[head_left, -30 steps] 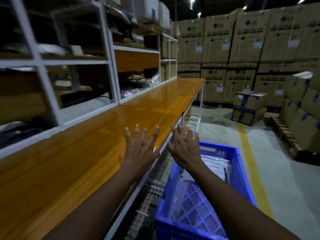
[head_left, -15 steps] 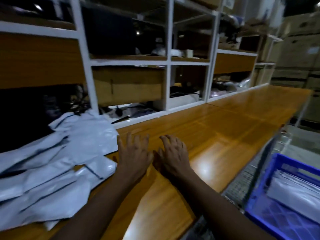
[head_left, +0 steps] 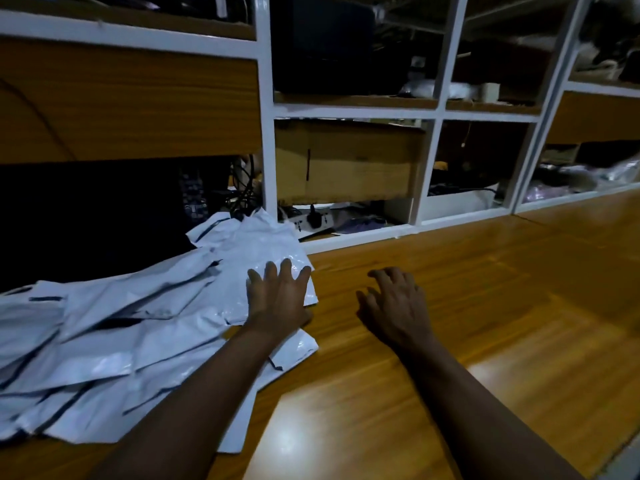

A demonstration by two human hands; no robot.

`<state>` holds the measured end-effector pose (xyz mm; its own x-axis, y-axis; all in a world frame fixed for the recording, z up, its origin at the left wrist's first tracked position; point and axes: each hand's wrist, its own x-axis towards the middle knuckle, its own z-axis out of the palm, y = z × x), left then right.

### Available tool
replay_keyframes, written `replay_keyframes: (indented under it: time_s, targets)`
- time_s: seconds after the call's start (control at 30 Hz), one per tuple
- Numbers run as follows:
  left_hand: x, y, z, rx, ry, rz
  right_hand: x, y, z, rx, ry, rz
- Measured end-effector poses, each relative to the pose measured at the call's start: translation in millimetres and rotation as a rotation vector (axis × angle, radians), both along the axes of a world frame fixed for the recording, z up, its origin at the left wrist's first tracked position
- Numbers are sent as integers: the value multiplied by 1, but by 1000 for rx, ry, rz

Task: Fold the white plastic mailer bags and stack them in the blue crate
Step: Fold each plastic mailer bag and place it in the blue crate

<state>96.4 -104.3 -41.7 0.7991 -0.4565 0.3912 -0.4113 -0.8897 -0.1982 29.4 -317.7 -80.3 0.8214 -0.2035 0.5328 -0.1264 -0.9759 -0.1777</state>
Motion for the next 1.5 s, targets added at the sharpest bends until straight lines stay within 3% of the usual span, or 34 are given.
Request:
replay_keyframes:
  time_s: [0.17,0.3,0.43,0.57,0.7,0.83,1.0,1.17,1.23,1.37,1.5]
  targets:
    - [26,-6,0,-30,148,16,6,-7,0,19,4,16]
    - [36,-5,9,-26,154,10,14,-15,-7,-74,61,-6]
    - [38,-4,11,4,65,-49,12,-14,-5,47,-7,26]
    - [32,-1,8,-14,-35,-116,13,-17,-6,-8,17,18]
    - [34,-3,11,-157,-16,-100,7,-15,-4,18,-1,31]
    - [31,-2,15,-88,-132,-91,1,-13,0,49,-19,32]
    - [25,-7,18,-177,-187,-80,-9,-8,5,49,-81,75]
    - [16,-28,28,-323,-263,-242,-21,-2,12,-133,-263,169]
    - [10,-41,33,-359,-239,-279,-19,-3,14,-53,-201,159]
    - [-6,-75,36,-376,-153,-318,-22,-12,20,403,-187,118]
    - [-21,-115,29,-417,-11,-340,-31,-33,14,425,-149,3]
